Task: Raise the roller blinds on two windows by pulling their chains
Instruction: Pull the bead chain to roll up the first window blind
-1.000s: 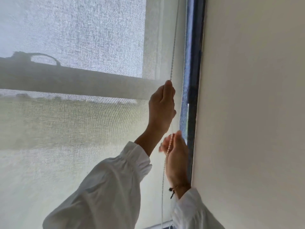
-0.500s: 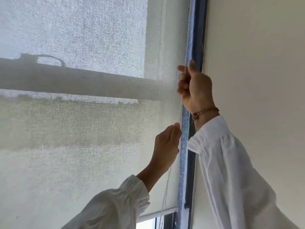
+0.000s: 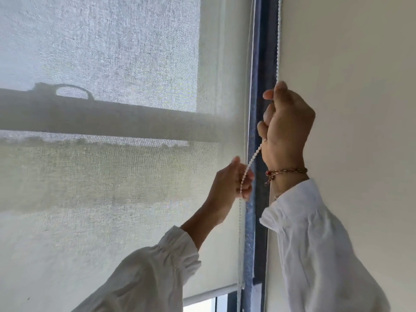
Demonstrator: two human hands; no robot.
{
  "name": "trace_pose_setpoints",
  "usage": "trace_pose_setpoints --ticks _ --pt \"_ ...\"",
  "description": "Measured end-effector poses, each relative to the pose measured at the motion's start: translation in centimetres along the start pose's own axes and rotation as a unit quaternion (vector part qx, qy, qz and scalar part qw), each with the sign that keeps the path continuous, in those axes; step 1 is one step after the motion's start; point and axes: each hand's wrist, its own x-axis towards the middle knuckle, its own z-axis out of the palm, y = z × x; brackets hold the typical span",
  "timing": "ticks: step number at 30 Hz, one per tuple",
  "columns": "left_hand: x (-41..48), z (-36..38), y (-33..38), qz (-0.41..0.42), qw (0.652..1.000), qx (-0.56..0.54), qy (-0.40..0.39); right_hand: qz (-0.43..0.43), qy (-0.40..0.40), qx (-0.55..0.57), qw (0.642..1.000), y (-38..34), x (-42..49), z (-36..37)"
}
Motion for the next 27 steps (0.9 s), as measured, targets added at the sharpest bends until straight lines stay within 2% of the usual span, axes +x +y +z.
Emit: trace_pose_setpoints --ticks 4,9,11,15,18,21,24,27 --pt "1.9 -0.1 2.8 0.019 1.0 -0.006 0.022 -0.039 0.022 -0.084 0.995 1.7 -2.0 -1.8" --pt "3.9 2.4 8.8 0.086 0.996 -0.002 -0.017 -0.091 0.024 -0.166 0.982 4.7 -5.3 -3.6" --pt "4.6 3.2 11.0 0.072 0.997 -0.012 -0.021 -0.098 0.021 -0.174 0.98 5.7 -6.3 -4.5" --pt "5.6 4.3 11.9 -0.016 0.996 -0.086 0.01 -0.141 0.016 -0.209 0.968 7.1 -7.8 -5.9" --pt "5.9 4.9 10.2 0.008 0.991 -0.12 0.052 -0.162 0.012 -0.232 0.959 8.0 -8.5 -6.3" --pt "5.6 4.5 8.4 0.064 0.987 -0.135 0.062 -0.092 0.004 -0.208 0.974 8.6 -8.8 -7.1" --pt "4.8 4.3 6.5 0.077 0.986 -0.138 0.057 0.074 0.01 -0.175 0.982 8.7 -8.3 -8.0" --pt "3.9 4.8 4.7 0.068 0.986 -0.145 0.034 0.228 0.008 -0.084 0.97 8.2 -6.7 -8.1"
